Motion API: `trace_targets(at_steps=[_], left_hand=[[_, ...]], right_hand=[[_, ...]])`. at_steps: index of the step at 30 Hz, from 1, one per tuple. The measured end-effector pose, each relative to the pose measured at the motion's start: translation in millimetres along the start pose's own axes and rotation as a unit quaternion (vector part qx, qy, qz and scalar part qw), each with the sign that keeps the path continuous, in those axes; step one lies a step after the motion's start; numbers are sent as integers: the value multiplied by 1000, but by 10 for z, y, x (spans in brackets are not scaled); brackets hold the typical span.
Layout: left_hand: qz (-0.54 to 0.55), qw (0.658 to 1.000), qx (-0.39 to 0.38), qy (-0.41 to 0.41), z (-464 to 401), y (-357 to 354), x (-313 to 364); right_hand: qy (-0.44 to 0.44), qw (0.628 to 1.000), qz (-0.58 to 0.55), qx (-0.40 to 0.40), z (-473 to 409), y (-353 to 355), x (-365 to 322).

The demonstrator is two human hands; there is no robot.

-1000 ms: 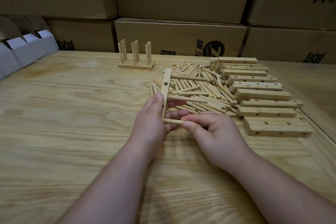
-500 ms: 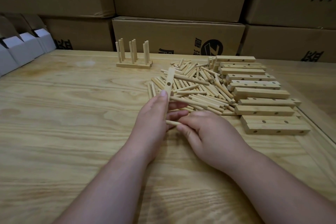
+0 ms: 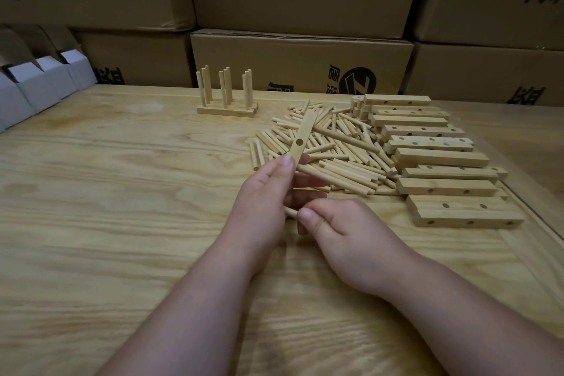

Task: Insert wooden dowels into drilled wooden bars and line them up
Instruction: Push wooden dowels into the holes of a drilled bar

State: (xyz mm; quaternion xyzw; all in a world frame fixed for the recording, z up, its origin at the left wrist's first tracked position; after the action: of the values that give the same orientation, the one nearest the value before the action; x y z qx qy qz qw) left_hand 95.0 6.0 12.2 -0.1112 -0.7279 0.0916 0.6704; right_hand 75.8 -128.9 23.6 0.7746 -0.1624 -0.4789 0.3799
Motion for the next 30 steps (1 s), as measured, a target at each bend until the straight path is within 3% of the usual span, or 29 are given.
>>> trace_targets(at_steps=[5,10,13,15,18,21,25,30], left_hand=[[-37,999,-1,-37,5,0,2],[-102,988,83,-76,-9,80,21],[-31,985,165,-42,-44,224,70],[85,973,214,-6,-84,314,77],[263,920,291,16,-150,490,97],[350,882,315,-4,-198,658,152],[343,868,354,-53,-213,842,186],[350,853,380,-71,-234,899,181]], right_hand=[[6,999,-8,37,29,-3,38],[20,980,-2,197,76,164,96],[-3,964,-26,266,112,275,136],[-17,958,-40,282,128,293,160],[-24,958,-42,284,86,277,121],[-3,966,-38,255,-161,263,-19],[7,987,-10,162,-820,206,-128],[-29,991,18,133,-1795,28,-10]])
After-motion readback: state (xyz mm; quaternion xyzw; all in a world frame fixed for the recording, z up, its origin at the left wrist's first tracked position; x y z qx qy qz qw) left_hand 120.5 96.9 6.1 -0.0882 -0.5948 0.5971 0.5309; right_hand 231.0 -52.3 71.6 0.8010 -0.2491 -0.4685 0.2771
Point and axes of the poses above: each hand's wrist, its own z-axis away from the middle knuckle, its own y-axis out of the back of the hand, x = y × z, the point moved 3 cm from there along -z, towards the middle knuckle, and after that the axes turned 1 degree about z, right-handed, at the moved point
